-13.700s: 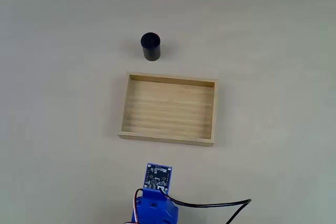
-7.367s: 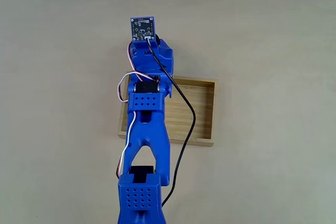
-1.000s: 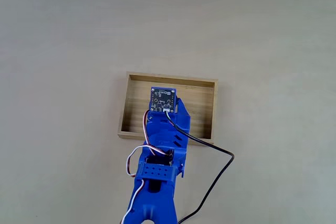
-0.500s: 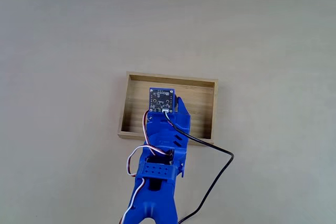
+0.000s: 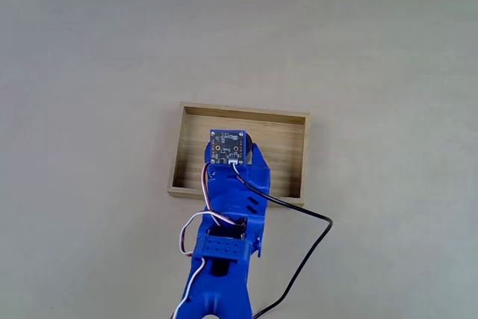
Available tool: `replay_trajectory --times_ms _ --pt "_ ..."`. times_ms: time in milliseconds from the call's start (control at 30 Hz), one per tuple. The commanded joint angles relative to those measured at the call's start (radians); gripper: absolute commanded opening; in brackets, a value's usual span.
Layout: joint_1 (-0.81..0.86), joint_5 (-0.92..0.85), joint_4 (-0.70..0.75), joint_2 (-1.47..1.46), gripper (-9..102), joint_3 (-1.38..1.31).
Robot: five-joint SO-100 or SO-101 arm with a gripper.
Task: Place the black cylinder in the wooden box then return to rest.
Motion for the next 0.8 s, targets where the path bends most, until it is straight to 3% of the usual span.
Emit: replay_trajectory --times_ms 0,267,767 --pt "-0.011 0.017 -0.026 -0.138 34 -0.005" --pt "-0.008 0.060 0.015 -0.239 34 0.015" --pt "0.020 0.106 0.385 -0.512 28 0.015"
